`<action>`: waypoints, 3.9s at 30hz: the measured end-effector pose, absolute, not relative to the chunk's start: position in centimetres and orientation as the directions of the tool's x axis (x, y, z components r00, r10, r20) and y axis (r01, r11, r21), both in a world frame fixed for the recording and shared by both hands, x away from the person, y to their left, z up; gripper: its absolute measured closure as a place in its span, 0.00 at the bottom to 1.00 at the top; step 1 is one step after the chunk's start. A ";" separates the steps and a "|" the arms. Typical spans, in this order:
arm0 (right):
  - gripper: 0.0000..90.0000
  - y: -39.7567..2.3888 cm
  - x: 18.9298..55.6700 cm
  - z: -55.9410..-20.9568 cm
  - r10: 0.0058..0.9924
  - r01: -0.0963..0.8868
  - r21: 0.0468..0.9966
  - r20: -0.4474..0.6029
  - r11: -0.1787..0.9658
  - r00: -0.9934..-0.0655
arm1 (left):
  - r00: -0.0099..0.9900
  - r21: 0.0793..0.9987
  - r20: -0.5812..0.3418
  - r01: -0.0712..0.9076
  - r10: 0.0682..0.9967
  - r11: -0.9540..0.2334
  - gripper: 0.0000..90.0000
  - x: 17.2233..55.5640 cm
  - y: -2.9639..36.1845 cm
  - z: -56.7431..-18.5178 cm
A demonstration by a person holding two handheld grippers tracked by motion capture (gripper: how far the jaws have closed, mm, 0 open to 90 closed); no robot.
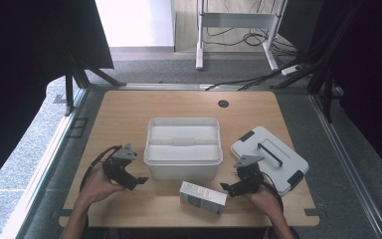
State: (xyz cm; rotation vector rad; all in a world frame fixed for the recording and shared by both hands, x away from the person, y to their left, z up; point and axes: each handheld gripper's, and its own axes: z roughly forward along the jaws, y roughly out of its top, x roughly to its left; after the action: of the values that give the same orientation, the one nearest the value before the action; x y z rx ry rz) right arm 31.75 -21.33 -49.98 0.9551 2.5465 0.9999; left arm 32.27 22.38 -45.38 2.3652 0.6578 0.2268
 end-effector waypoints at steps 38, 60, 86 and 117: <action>0.00 -22.6 31.1 -52.0 0.688 0.496 0.695 0.001 0.521 -0.726 | 0.945 0.545 0.080 0.223 0.316 -0.808 0.25 39.8 20.8 -34.0; 0.00 -22.6 31.1 -52.0 0.688 0.496 0.695 0.002 0.521 -0.725 | 0.994 0.388 0.086 0.025 0.063 -0.921 0.72 42.4 7.7 -35.8; 0.00 -22.6 31.1 -52.0 0.688 0.496 0.695 0.001 0.521 -0.726 | 0.996 0.375 0.084 -0.009 0.024 -0.927 0.99 42.6 7.0 -35.8; 0.00 -22.6 31.1 -52.0 0.688 0.495 0.695 0.001 0.521 -0.725 | 0.886 0.414 0.066 0.394 0.459 -0.820 0.99 44.0 14.6 -33.8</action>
State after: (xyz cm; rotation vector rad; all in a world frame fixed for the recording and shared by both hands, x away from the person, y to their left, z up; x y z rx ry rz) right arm 31.06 -22.57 -52.03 0.9936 2.4896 1.0068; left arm 44.00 14.55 -33.83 2.6590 0.6273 0.2283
